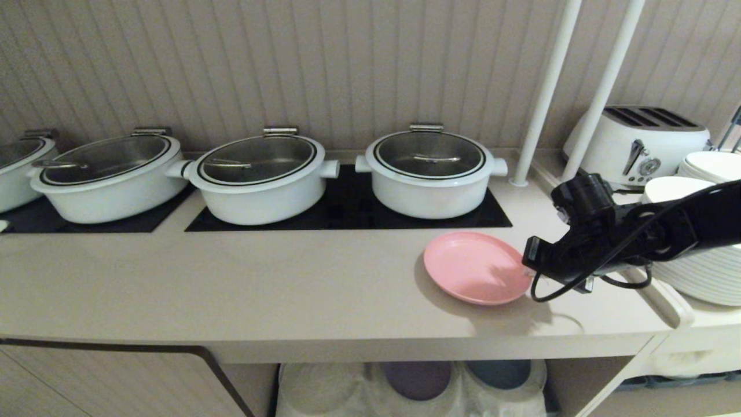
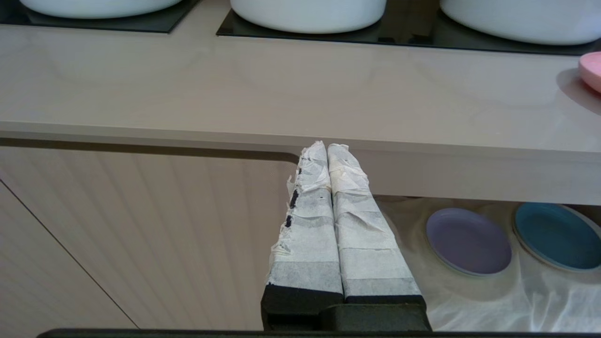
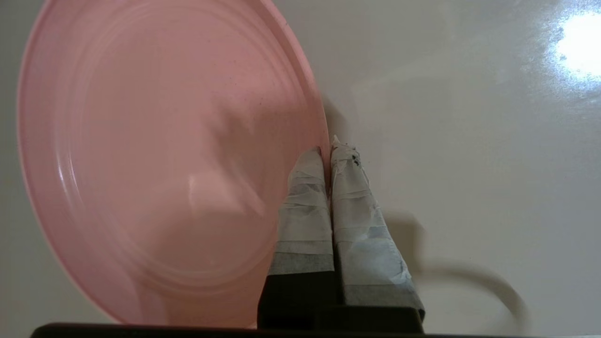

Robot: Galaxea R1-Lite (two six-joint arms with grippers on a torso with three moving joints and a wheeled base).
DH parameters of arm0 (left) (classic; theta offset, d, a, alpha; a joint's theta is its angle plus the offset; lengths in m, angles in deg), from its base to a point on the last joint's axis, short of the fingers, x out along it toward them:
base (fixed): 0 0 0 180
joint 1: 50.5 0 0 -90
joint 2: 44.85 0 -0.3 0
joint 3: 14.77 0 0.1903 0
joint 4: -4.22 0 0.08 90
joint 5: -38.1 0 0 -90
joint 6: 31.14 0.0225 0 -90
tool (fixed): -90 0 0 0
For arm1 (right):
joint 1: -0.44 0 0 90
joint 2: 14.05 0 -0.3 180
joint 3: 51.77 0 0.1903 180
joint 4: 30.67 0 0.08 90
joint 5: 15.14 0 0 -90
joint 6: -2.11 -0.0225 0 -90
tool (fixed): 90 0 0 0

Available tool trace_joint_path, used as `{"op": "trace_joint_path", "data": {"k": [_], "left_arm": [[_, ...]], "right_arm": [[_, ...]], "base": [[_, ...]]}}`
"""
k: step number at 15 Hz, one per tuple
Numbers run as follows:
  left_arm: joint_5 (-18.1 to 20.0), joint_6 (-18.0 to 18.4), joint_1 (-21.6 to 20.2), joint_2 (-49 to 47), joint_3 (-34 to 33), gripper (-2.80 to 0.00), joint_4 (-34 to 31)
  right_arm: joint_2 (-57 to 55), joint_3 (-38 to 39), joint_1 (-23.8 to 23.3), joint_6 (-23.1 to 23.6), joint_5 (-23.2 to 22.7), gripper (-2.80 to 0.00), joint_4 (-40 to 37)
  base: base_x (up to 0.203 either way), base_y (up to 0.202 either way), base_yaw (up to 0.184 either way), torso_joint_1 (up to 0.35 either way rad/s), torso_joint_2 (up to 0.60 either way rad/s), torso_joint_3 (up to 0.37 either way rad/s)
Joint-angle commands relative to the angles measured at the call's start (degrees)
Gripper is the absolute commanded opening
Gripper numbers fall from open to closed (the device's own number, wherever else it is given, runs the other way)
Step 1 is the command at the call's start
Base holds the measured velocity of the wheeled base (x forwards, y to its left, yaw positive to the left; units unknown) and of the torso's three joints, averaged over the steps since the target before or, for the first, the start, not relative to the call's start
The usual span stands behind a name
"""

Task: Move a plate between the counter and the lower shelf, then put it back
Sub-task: Put the plate

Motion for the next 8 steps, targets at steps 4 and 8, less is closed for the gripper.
{"op": "trace_joint_path", "data": {"k": [4,8], "left_arm": [[-0.07,-0.06,-0.02,-0.06,-0.01,-2.8,0.02],[-0.03,-0.06,-0.02,-0.06,-0.01,-2.8,0.02]], "right_arm": [[0.62,0.03,-0.03,-0.18,-0.01,-2.8,-0.06],[1.49,0.46,0.06,-0.07,-0.01,-2.8,-0.15]], "base": [[0.0,0.0,0.0,0.0,0.0,0.0],[0.0,0.0,0.0,0.0,0.0,0.0]]}}
